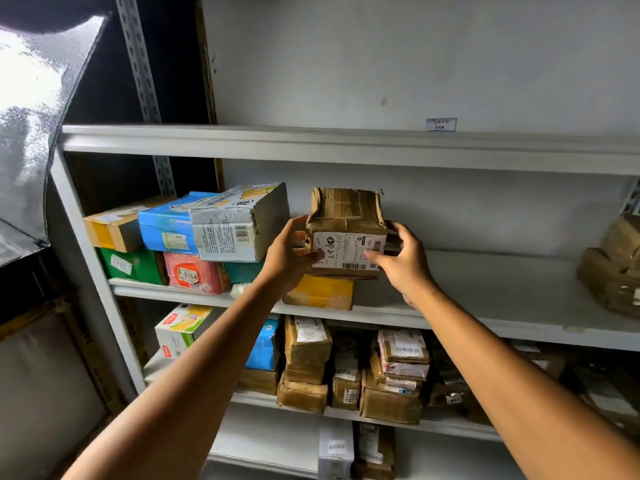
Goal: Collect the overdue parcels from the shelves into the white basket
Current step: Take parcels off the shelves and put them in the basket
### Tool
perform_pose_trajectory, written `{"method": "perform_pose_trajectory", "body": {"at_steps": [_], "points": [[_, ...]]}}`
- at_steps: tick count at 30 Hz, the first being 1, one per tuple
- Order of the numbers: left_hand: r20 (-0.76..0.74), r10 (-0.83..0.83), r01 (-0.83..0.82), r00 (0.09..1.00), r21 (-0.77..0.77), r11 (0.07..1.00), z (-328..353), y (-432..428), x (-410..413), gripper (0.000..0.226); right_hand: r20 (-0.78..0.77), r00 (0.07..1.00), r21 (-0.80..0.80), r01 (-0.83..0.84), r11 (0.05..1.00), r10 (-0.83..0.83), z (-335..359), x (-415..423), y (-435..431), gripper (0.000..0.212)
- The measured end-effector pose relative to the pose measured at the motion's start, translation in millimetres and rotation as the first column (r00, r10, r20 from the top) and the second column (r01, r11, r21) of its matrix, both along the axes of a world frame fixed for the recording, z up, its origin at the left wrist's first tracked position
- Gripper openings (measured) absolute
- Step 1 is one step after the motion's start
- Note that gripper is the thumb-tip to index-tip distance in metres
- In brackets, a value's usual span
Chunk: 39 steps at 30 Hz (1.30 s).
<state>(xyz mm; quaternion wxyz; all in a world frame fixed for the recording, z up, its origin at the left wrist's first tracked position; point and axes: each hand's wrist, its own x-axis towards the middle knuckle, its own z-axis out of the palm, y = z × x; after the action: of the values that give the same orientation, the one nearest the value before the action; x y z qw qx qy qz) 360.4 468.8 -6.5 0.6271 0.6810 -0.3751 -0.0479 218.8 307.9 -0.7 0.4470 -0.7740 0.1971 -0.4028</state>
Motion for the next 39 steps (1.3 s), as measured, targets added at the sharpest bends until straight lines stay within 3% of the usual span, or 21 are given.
{"method": "perform_pose_trajectory", "body": {"at_steps": [8,17,25,35,39], "points": [[0.020,0.011,-0.011,1.000,0.007,1.000,-1,-34,-77,0.069,-0.004,1.000,-0.011,0.001,1.000,-0.001,0,-82,-33,0.064],[-0.108,-0.088,0.090,0.990,0.007,0.996,-17,-75,-146,0.069,-0.037,0.999,0.055,0.033,0.998,-0.031,-14,-158,-69,0.052],[-0.154,-0.129,0.133,0.980,0.021,0.991,-21,-91,-171,0.071,-0.051,0.994,0.030,0.094,0.995,-0.093,-23,-188,-83,0.055],[-0.169,-0.149,0.157,0.974,0.034,0.987,-24,-107,-171,0.073,-0.030,0.990,0.165,0.140,0.976,-0.137,-35,-201,-94,0.059],[-0.168,-0.153,0.162,0.974,0.040,0.986,-26,-111,-169,0.073,-0.043,0.988,0.150,0.151,0.977,-0.146,-31,-202,-97,0.066]]}}
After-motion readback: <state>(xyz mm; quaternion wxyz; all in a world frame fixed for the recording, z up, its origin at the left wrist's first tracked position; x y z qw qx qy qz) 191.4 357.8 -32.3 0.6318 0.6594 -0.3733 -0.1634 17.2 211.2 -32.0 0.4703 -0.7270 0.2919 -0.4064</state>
